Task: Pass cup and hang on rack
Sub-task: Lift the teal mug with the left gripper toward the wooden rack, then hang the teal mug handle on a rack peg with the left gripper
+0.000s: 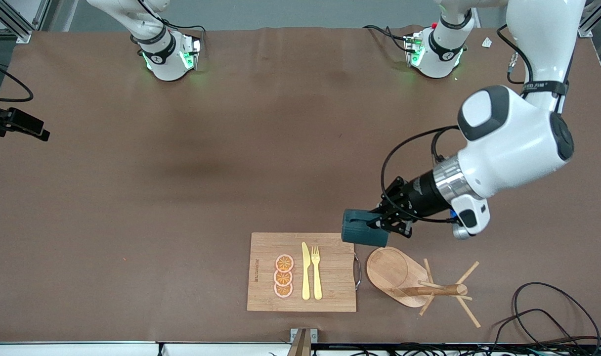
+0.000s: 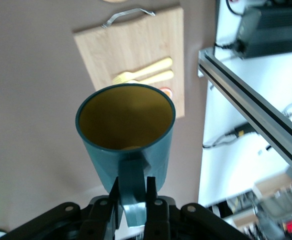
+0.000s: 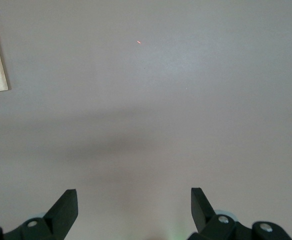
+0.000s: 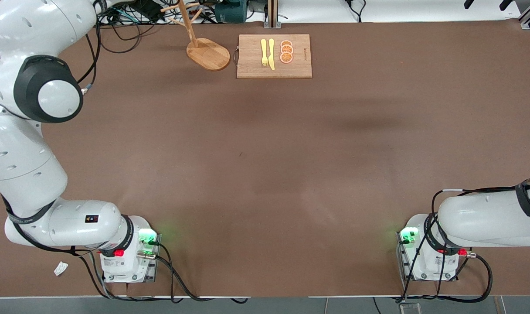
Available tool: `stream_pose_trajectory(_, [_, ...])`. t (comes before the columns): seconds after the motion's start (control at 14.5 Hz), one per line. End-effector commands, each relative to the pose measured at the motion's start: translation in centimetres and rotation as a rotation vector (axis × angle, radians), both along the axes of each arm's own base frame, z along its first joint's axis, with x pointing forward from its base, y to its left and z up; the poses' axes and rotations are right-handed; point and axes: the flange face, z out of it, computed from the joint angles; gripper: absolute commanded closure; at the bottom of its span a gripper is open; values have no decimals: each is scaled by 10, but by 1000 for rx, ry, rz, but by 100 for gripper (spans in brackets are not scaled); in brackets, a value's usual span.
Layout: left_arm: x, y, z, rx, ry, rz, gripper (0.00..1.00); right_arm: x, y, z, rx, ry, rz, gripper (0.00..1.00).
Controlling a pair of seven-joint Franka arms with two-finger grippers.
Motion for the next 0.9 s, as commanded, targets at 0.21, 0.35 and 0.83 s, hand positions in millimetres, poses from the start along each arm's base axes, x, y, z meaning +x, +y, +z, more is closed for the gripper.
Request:
stream_pose_trajectory(0.21, [30,21,-26,-78,-156,-102,99,-8,-3,-7,6,16,0,0])
stream_pose_trajectory(0.35, [34,24,-33,-69,-204,-137,99,-8,-20,-8,6,13,-30,0])
stream_pose_trajectory(0.83, [52,64,-45,-158,-197,-20,99,-2,-10,7,-90,-42,4,0])
